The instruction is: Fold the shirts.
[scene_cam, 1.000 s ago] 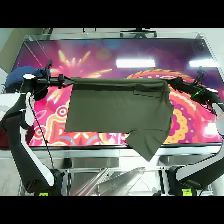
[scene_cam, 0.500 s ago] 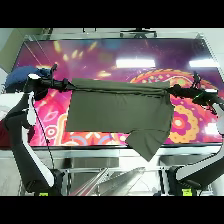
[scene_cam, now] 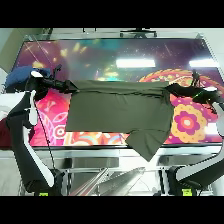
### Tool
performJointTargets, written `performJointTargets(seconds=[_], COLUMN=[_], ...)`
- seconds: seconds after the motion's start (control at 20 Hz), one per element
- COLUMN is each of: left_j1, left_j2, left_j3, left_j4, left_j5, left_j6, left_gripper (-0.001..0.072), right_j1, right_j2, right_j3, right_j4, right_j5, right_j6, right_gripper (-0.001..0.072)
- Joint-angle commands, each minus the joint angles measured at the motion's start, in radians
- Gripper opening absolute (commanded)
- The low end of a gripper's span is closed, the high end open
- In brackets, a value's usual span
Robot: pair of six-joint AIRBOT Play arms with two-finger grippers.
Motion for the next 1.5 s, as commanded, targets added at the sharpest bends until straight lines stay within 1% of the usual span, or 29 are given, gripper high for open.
performJointTargets(seconds=[0.0, 0.1, 0.15, 0.2, 0.25, 0.35, 0.45, 0.55, 0.6, 0.7, 0.85, 1.1, 1.15, 1.2, 1.45], left_j1=[0.052, 0.101, 0.124, 0.140, 0.152, 0.163, 0.163, 0.163, 0.163, 0.158, 0.126, 0.025, 0.013, 0.003, -0.012], left_j2=[0.037, 0.130, 0.184, 0.235, 0.289, 0.412, 0.535, 0.616, 0.649, 0.677, 0.678, 0.678, 0.678, 0.678, 0.678], left_j3=[0.034, -0.069, -0.132, -0.200, -0.282, -0.494, -0.729, -0.914, -0.994, -1.094, -1.147, -1.165, -1.152, -1.132, -1.084], left_j4=[0.009, 0.091, 0.147, 0.183, 0.196, 0.215, 0.275, 0.346, 0.363, 0.342, 0.247, 0.230, 0.230, 0.230, 0.230], left_j5=[-0.164, -0.163, -0.162, -0.158, -0.149, -0.097, 0.014, 0.111, 0.163, 0.233, 0.240, 0.242, 0.240, 0.235, 0.192], left_j6=[-0.104, -0.133, -0.134, -0.134, -0.122, -0.066, -0.012, 0.001, 0.005, 0.025, 0.087, 0.103, 0.103, 0.102, 0.102], left_gripper=[0.0286, 0.0273, 0.0239, 0.0239, 0.0240, 0.0240, 0.0240, 0.0240, 0.0240, 0.0240, 0.0241, 0.0229, 0.0062, 0.0024, 0.0024], right_j1=[-0.063, -0.124, -0.157, -0.185, -0.212, -0.257, -0.292, -0.323, -0.333, -0.337, -0.337, -0.337, -0.337, -0.337, -0.317], right_j2=[0.096, 0.186, 0.235, 0.280, 0.333, 0.452, 0.587, 0.719, 0.782, 0.886, 0.976, 0.990, 0.982, 0.968, 0.825], right_j3=[0.019, 0.019, 0.016, 0.006, -0.022, -0.133, -0.285, -0.440, -0.517, -0.646, -0.756, -0.822, -0.835, -0.853, -0.952], right_j4=[-0.169, -0.207, -0.218, -0.221, -0.221, -0.234, -0.318, -0.393, -0.404, -0.402, -0.403, -0.427, -0.448, -0.461, -0.438], right_j5=[0.082, 0.165, 0.217, 0.267, 0.301, 0.345, 0.349, 0.330, 0.306, 0.260, 0.262, 0.280, 0.265, 0.245, 0.198], right_j6=[0.156, 0.205, 0.222, 0.239, 0.259, 0.288, 0.369, 0.447, 0.477, 0.507, 0.513, 0.513, 0.513, 0.512, 0.497], right_gripper=[0.0467, 0.0467, 0.0467, 0.0467, 0.0466, 0.0467, 0.0467, 0.0467, 0.0467, 0.0467, 0.0467, 0.0468, 0.0468, 0.0468, 0.0467])
